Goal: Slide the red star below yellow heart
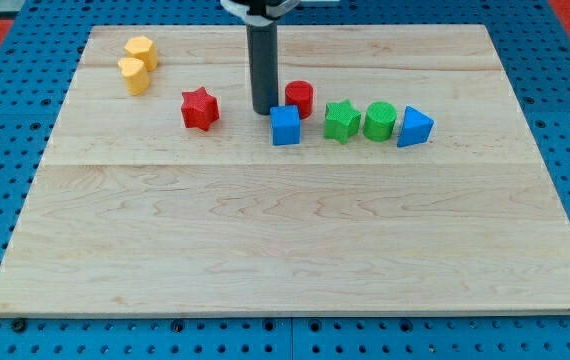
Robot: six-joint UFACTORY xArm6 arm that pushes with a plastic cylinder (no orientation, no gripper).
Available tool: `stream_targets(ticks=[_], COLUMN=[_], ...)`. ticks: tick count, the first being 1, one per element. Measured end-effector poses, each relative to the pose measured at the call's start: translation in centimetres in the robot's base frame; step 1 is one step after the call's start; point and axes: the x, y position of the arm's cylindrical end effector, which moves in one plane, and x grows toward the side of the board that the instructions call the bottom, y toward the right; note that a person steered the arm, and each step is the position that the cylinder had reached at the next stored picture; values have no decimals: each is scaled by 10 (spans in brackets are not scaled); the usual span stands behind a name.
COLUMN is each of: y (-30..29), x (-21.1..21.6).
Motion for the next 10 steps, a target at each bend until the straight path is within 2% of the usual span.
stream_targets(ticks=[2, 3, 4, 5, 8, 10], y=[-90, -46, -27, -52, -62, -118], x=[2, 0, -25, -26, -26, -25])
